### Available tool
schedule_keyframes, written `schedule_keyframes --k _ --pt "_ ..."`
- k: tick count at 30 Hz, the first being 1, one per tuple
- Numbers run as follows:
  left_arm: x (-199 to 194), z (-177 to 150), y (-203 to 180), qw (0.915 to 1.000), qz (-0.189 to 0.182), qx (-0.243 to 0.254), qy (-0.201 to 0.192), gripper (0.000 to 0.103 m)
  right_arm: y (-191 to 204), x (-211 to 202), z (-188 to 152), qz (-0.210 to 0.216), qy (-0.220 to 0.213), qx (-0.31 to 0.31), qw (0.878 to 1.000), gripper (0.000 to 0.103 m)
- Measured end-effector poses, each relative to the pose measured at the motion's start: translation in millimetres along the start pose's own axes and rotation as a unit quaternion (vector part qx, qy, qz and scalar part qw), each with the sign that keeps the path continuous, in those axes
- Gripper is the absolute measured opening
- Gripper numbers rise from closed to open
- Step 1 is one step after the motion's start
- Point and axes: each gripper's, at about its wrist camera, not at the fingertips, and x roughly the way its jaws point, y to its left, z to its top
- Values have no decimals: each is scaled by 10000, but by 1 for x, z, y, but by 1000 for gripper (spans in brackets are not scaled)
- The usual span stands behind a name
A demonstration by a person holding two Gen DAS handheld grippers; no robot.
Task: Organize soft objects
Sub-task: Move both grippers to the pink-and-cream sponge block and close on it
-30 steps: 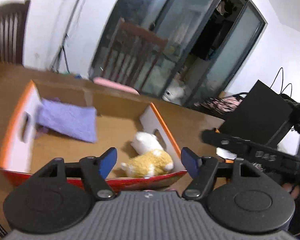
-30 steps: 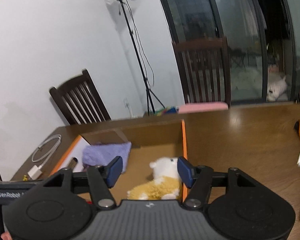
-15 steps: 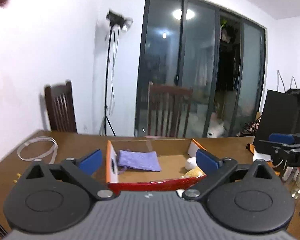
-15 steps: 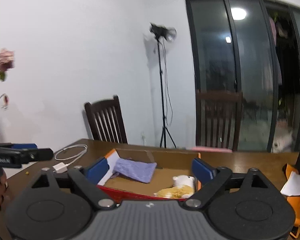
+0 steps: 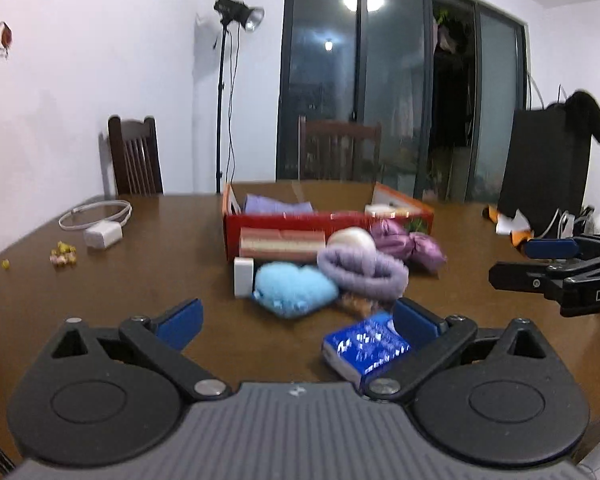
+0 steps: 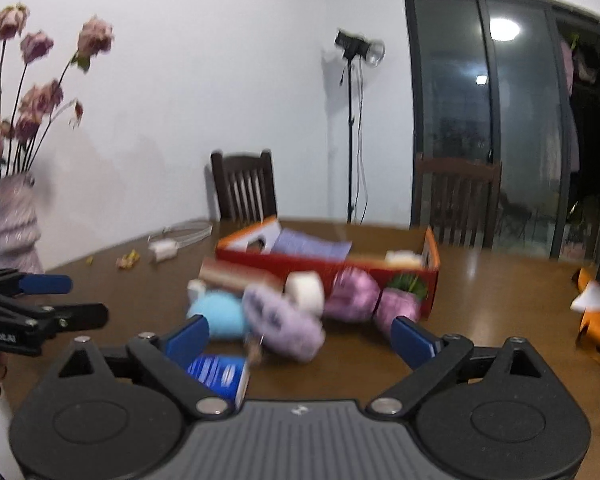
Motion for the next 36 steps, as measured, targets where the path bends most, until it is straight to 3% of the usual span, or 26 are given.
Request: schedule_keyframes --k 4,11,16,20,22,24,27,30,36 --pt "15 0 6 10000 14 -74 10 103 -4 5 -13 -175 171 204 9995 98" --pt "48 15 28 9978 -13 -659 -64 103 -16 23 -13 -64 264 501 9984 96" --pt "83 34 56 9954 -19 -954 -127 103 -14 53 1 310 285 705 9966 92" --pt "121 57 77 9917 -334 -1231 -129 102 -11 86 14 768 311 1069 9908 90" --pt "144 65 85 9896 -455 -1361 -34 98 -10 108 23 930 416 1244 9870 85" --pt "164 67 92 9873 -572 -1477 150 86 -8 130 31 1017 474 1316 9849 80" --pt "187 59 104 9758 -962 -1897 516 70 -3 157 42 987 527 1340 9846 79" --pt "193 48 116 9579 -1217 -2504 697 66 1 184 48 1041 582 1359 9835 76" --pt "194 45 125 9478 -1183 -2851 799 52 13 218 45 1263 763 1303 9804 68"
